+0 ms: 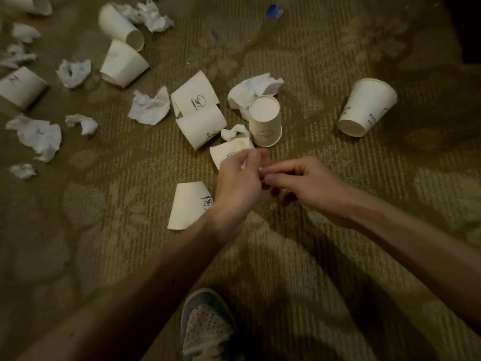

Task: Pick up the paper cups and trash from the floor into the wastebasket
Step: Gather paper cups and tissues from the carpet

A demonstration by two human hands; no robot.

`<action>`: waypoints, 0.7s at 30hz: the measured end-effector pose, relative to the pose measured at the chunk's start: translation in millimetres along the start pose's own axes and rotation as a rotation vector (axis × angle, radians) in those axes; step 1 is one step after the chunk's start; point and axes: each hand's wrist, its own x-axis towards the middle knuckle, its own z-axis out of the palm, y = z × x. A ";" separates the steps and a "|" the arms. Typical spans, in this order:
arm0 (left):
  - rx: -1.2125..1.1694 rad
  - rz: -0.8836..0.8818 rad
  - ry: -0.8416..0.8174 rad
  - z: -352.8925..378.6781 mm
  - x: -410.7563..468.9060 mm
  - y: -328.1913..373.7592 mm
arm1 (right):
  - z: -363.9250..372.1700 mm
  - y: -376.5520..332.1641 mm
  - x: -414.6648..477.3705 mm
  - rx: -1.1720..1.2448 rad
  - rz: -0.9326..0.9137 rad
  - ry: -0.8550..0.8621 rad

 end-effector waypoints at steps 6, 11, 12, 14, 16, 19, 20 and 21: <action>0.472 0.286 0.155 -46.4 75.7 31.8 | 1.4 -8.8 15.2 0.080 0.045 0.081; 0.998 0.285 -0.082 -51.6 117.8 35.0 | 0.8 -10.8 23.5 0.099 0.054 0.102; 1.065 0.275 -0.128 -50.5 123.0 33.9 | 0.4 -10.4 25.2 0.097 0.055 0.110; 1.138 0.247 -0.206 -48.9 131.6 30.7 | -0.5 -10.6 28.0 0.094 0.057 0.122; 1.135 0.225 -0.237 -48.7 136.1 26.1 | -1.1 -11.7 30.4 0.093 0.059 0.129; 1.090 0.224 -0.222 -49.2 134.7 15.3 | -3.0 -16.9 33.4 0.056 0.047 0.129; 1.059 0.235 -0.200 -50.3 131.8 11.8 | -4.9 -20.1 35.0 0.022 0.033 0.120; 1.011 0.258 -0.161 -52.3 127.8 9.1 | -7.5 -24.9 36.9 -0.020 0.019 0.106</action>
